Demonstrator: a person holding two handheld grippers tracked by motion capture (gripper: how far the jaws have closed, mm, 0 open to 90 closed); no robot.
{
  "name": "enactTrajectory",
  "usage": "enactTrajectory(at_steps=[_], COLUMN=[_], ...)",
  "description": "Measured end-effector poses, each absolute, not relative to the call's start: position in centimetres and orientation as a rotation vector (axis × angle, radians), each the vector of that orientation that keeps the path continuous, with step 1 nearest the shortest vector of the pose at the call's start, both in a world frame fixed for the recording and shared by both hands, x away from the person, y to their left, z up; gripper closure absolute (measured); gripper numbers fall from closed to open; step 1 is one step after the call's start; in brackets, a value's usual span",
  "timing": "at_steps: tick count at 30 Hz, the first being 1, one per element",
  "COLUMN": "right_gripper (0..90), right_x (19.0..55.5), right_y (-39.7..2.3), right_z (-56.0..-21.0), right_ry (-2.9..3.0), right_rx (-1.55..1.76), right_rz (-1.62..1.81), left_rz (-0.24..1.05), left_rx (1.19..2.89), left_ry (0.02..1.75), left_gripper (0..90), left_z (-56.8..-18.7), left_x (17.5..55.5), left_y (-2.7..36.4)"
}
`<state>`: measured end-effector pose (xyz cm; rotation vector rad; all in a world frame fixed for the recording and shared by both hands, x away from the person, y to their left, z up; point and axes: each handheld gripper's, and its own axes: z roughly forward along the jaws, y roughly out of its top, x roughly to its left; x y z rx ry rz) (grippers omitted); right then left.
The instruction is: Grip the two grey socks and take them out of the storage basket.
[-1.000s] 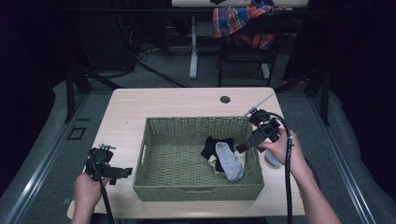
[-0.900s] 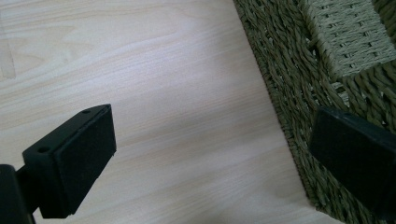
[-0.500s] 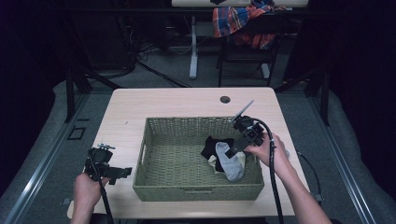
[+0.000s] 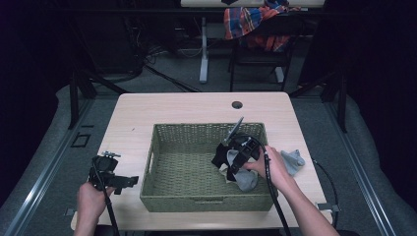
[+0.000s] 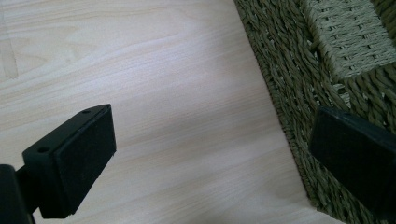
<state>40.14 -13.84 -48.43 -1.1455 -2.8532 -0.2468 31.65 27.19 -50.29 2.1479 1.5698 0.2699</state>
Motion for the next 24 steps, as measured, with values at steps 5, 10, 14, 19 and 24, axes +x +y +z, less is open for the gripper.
enactTrajectory(at_steps=[5, 10, 14, 19, 24], right_gripper=[43.3, 52.0, 65.6, 84.4, 85.6], right_x=[40.4, 40.2, 40.1, 40.2, 40.3], right_y=[-13.1, -12.2, -12.0, -12.7, -13.4], right_z=[-49.4, -50.5, -50.8, -50.5, -49.9], right_ry=[-2.895, -2.931, -2.947, -2.944, -2.923], right_rx=[-1.128, -1.075, -1.061, -1.077, -1.09], right_rz=[-0.193, -0.162, -0.121, -0.141, -0.18], left_rz=[0.271, 0.277, 0.276, 0.275, 0.276], left_rx=[2.147, 2.148, 2.149, 2.15, 2.149], left_ry=[1.571, 1.573, 1.573, 1.573, 1.573], left_gripper=[1.0, 0.9, 0.9, 0.9, 0.9], left_z=[-50.3, -50.3, -50.3, -50.3, -50.3], left_x=[31.6, 31.6, 31.6, 31.6, 31.6], left_y=[27.2, 27.3, 27.3, 27.2, 27.2])
